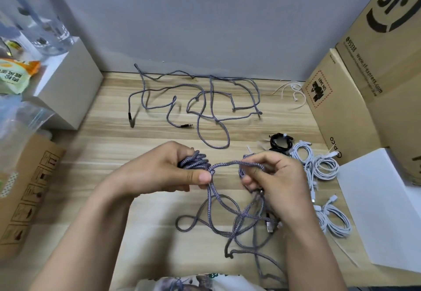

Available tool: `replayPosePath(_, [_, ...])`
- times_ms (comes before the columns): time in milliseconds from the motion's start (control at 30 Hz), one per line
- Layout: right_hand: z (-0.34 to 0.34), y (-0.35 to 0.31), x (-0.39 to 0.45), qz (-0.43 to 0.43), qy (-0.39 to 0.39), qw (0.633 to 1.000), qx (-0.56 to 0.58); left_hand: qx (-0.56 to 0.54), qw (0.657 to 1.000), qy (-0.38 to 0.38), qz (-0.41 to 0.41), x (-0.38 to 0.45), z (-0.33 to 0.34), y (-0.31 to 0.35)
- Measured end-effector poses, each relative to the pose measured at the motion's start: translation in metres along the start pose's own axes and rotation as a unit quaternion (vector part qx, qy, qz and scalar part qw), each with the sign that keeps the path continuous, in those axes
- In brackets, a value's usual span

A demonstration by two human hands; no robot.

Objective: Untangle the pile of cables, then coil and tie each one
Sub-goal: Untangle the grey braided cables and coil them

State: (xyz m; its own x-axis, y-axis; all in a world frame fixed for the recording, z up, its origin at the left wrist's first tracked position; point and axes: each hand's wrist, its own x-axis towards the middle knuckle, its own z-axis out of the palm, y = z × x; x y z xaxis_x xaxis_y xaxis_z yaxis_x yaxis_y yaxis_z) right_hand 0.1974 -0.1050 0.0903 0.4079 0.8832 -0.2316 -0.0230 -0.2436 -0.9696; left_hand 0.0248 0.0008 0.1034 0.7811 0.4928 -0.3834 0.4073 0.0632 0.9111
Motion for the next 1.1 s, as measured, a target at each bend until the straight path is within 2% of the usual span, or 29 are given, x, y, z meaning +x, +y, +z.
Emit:
replayPosePath(167, [-0.006, -0.008, -0.006, -0.04, -0.024, 0.996, 0.071, -0.072, 0.994, 0.045, 0.07, 0.0, 0.0, -0.008])
replayPosePath(233, [-0.009, -0.012, -0.009, -0.092, -0.015, 0.994, 0.056, -0.073, 0.991, 0.034, 0.111, 0.004, 0.0, -0.015])
replayPosePath(300, [-0.006, -0.012, -0.011, -0.134, -0.008, 0.99, 0.032, -0.063, 0.99, 0.046, 0.116, 0.01, 0.001, -0.023])
replayPosePath(400, [0.004, -0.009, -0.012, -0.164, -0.028, 0.986, 0.002, -0.077, 0.989, 0.063, 0.114, 0.015, 0.005, -0.03])
replayPosePath(533, [0.007, -0.007, -0.007, -0.198, -0.056, 0.978, -0.038, -0.129, 0.982, 0.035, 0.134, 0.013, 0.004, -0.032])
replayPosePath(600, [0.006, -0.007, -0.008, -0.218, -0.095, 0.969, -0.067, -0.13, 0.981, 0.074, 0.128, 0.015, 0.004, -0.033])
replayPosePath(700, [0.008, -0.003, -0.011, -0.218, -0.171, 0.954, -0.111, -0.14, 0.967, 0.188, 0.101, 0.02, 0.001, -0.036])
replayPosePath(767, [0.008, 0.005, -0.007, -0.195, -0.154, 0.957, -0.149, -0.155, 0.958, 0.223, 0.092, 0.022, -0.001, -0.035])
replayPosePath(867, [0.01, 0.018, 0.004, -0.165, -0.09, 0.957, -0.221, -0.156, 0.956, 0.232, 0.093, 0.022, 0.003, -0.03])
replayPosePath(1000, [0.018, 0.021, 0.008, -0.128, -0.057, 0.96, -0.242, -0.157, 0.949, 0.253, 0.101, 0.022, 0.015, -0.018])
replayPosePath(1100, [0.023, 0.02, 0.009, -0.158, -0.042, 0.921, -0.354, -0.178, 0.946, 0.248, 0.11, 0.025, 0.022, -0.013])
